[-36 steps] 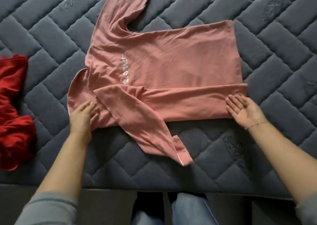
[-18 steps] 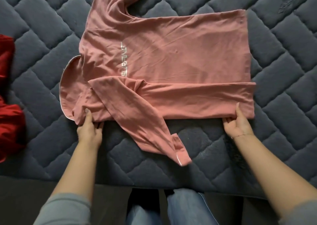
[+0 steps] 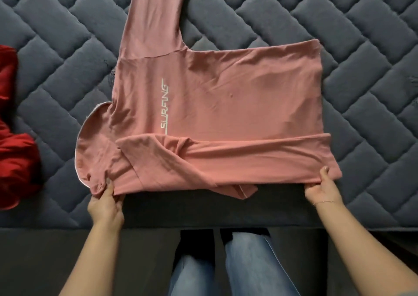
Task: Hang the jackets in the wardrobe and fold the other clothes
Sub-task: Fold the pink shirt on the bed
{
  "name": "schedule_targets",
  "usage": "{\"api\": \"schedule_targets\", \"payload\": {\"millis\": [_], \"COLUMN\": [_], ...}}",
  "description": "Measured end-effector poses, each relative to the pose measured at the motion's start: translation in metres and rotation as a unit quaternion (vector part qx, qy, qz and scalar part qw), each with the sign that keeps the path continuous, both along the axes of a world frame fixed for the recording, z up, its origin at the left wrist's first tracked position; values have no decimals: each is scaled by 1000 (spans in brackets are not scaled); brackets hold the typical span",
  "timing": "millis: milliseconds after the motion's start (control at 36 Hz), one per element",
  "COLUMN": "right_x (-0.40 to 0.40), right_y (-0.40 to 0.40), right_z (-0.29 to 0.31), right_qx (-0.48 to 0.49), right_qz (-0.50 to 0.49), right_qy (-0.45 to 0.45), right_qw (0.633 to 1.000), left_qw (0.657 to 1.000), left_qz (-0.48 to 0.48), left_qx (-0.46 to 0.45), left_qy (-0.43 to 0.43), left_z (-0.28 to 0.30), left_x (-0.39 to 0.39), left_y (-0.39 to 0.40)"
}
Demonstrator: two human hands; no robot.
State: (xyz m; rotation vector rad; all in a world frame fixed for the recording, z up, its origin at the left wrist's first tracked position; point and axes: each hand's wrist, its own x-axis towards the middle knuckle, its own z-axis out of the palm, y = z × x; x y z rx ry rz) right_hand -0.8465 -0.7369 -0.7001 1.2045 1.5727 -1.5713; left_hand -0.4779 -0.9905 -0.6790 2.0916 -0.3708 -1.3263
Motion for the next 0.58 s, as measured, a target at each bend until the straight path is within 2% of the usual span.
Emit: {"api": "schedule_targets", "payload": {"millis": [111, 167, 222, 278, 306, 361, 389, 472, 528, 583], "right_x": [23, 30, 37, 48, 53, 60, 59, 43, 24, 5], "right_y": [22, 30, 36, 38, 38, 36, 32, 14, -1, -12], "right_z": [-8, -8, -7, -2, 3, 13, 18, 28, 26, 17], "right_qx": [22, 24, 52, 137, 191, 248, 259, 269, 274, 275], "right_qz": [31, 54, 85, 135, 170, 275, 353, 544, 629, 681], "right_qy": [43, 53, 55, 94, 134, 239, 291, 420, 448, 434], "right_qw": [998, 997, 993, 977, 957, 898, 851, 675, 574, 522], "left_qw": [997, 996, 997, 991, 982, 956, 938, 861, 847, 851], "left_qz": [-17, -48, -78, -97, -115, -199, -262, -425, -441, -444], "left_qx": [18, 23, 19, -9, -37, -91, -108, -148, -153, -120], "left_qy": [75, 79, 22, -92, -147, -194, -200, -238, -255, -253], "left_z": [-3, -3, -5, -1, 4, 15, 19, 26, 24, 18], "left_x": [10, 11, 12, 11, 8, -1, -8, -30, -44, -57], "left_y": [12, 13, 15, 20, 23, 26, 26, 18, 5, -8]}}
